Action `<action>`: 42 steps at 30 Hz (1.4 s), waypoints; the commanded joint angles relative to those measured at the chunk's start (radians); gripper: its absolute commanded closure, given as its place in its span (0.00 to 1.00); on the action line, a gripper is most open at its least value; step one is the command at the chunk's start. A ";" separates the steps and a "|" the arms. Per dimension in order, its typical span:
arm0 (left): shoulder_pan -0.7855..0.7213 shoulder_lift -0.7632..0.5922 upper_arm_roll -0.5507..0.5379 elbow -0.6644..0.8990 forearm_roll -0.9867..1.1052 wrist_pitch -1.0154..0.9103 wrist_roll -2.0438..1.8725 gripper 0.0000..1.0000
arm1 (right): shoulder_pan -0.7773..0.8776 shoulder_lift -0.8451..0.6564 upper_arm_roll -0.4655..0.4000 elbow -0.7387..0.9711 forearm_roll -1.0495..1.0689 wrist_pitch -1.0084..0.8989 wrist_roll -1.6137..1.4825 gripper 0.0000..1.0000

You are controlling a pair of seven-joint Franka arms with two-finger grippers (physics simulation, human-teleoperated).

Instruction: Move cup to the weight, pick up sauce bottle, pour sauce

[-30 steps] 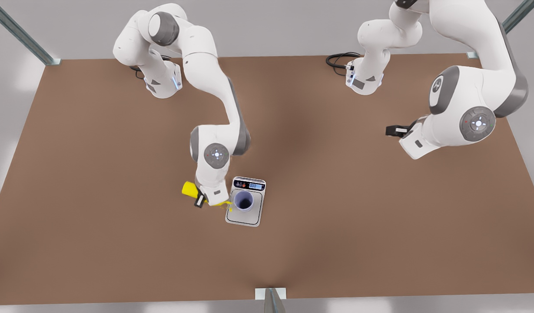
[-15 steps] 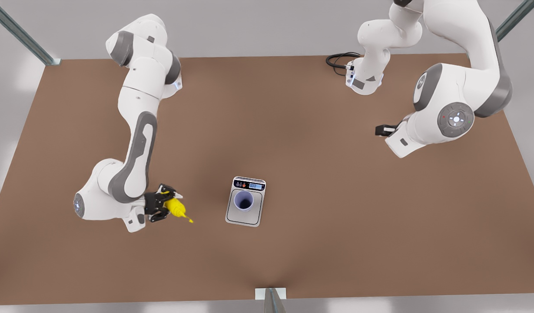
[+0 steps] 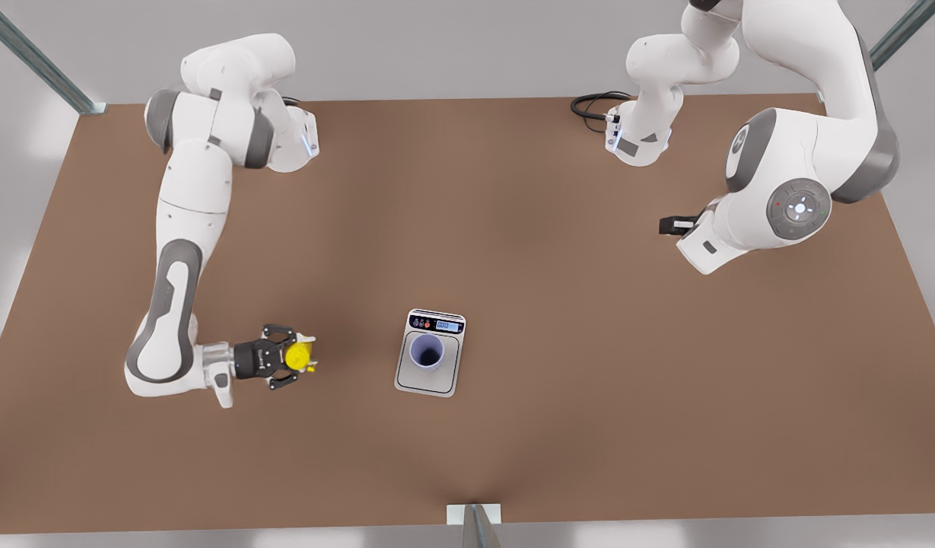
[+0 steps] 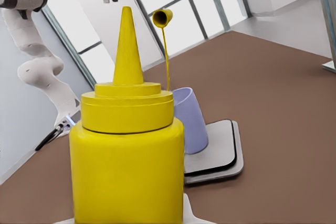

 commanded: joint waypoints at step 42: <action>-0.008 -0.004 -0.005 0.002 0.004 -0.015 -0.032 0.00 | -0.068 0.154 0.165 0.011 0.159 0.071 -0.634 0.42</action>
